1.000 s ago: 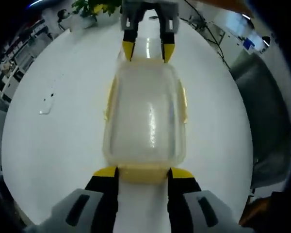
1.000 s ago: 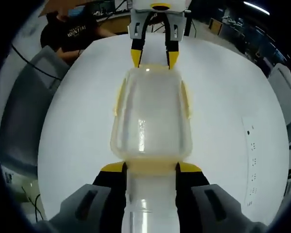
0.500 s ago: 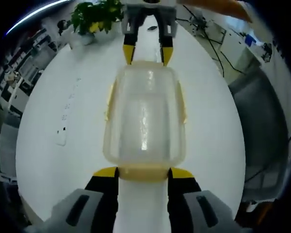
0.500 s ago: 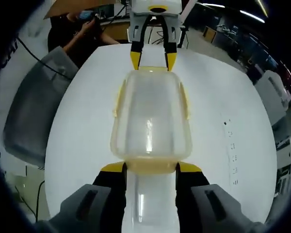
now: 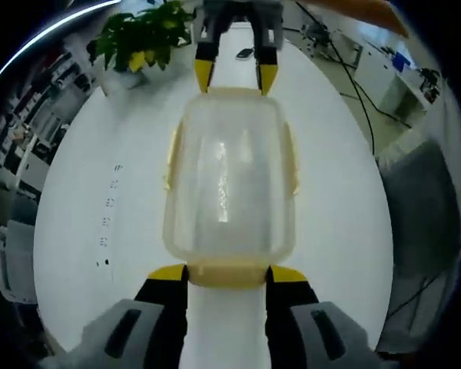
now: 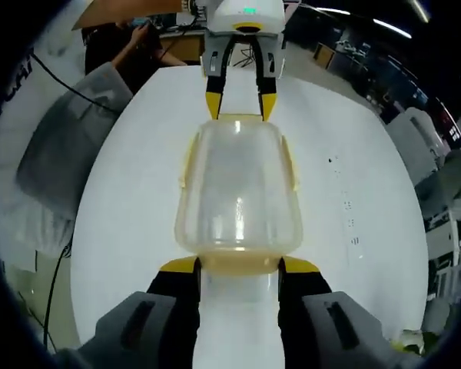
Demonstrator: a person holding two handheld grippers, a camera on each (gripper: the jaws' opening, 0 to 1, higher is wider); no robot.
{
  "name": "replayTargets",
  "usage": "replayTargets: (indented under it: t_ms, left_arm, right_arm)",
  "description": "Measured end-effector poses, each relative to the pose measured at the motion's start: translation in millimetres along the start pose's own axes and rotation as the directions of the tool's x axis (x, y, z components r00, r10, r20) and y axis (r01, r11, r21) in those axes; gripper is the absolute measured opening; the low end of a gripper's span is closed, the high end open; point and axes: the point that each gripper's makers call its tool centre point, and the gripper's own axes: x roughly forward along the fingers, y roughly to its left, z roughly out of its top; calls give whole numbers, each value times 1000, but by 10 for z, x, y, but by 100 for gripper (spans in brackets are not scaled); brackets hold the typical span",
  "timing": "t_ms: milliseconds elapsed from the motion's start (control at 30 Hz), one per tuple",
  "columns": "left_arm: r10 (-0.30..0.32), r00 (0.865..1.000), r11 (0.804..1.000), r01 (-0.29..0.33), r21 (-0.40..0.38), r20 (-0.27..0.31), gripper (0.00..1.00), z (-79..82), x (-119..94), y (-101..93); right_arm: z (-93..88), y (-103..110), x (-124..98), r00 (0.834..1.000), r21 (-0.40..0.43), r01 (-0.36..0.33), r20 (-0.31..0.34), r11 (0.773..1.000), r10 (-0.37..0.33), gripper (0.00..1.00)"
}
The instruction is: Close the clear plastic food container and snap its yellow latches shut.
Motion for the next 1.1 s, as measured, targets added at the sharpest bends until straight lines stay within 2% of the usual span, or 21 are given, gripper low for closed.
replayTargets:
  t_ms: [100,233,367,400,467,567,600,633,667,700,733,767,800,833,867,900,933,967,1100]
  left_arm:
    - [-13,1000,1000,13,3,2,34,148,114,57]
    - [-10,1000,1000,10,3,-6,34,304,222,115]
    - [-9,999,1000,9,6,-33,34,316,326,158]
    - [-14,999,1000,14,2,-36,34,328,323,88]
    - [-15,999,1000,15,-1,-49,34,319,378,106]
    - [-32,996,999,32,2,-79,33,267,444,98]
    - [-54,999,998,54,-37,2,33,398,488,105]
    - [-92,995,995,90,-40,-47,21,352,485,45]
    - [-128,987,992,128,-14,-93,1,279,486,-4]
    - [-96,993,995,95,-17,-69,0,323,532,35]
    - [5,998,1000,-4,25,-68,0,319,545,218]
    - [-5,998,1000,6,9,-56,3,318,551,202]
    - [-29,999,998,28,-58,-25,5,328,568,155]
    - [-54,999,995,54,-82,0,7,344,570,112]
    - [-56,998,995,57,-80,13,10,341,565,103]
    - [-47,999,998,47,-53,-1,13,286,572,96]
    - [-44,999,998,44,-54,15,14,298,573,90]
    - [-57,998,997,57,-47,3,15,275,567,64]
    - [-41,999,998,41,-53,12,23,292,536,81]
  right_arm:
    - [-208,77,-47,1000,8,-9,-5,1000,9,36]
    - [-412,-40,-49,1000,0,-2,-14,1000,2,36]
    - [-491,-93,-17,1000,8,-14,8,1000,14,36]
    - [-519,-106,11,1000,1,-16,3,1000,16,36]
    - [-546,-137,47,1000,-2,-17,3,1000,17,36]
    - [-564,-127,141,998,15,-57,13,998,57,36]
    - [-516,-103,167,996,13,-75,45,997,74,37]
    - [-515,-110,200,996,25,-80,40,996,79,36]
    - [-571,-137,229,998,22,-60,17,998,60,37]
    - [-580,-168,217,999,49,-42,18,998,42,36]
    - [-589,-193,238,998,62,-56,38,997,53,36]
    - [-608,-195,259,997,81,-64,48,995,60,36]
    - [-640,-166,274,997,69,-69,51,995,66,36]
    - [-663,-143,288,997,58,-70,46,996,67,36]
    - [-693,-122,296,997,39,-70,30,997,69,36]
    - [-695,-80,295,997,20,-75,32,997,74,36]
    - [-660,-58,295,995,24,-86,57,996,84,36]
    - [-610,-5,281,991,51,-105,91,993,100,36]
    - [-651,-62,301,994,19,-90,64,996,88,36]
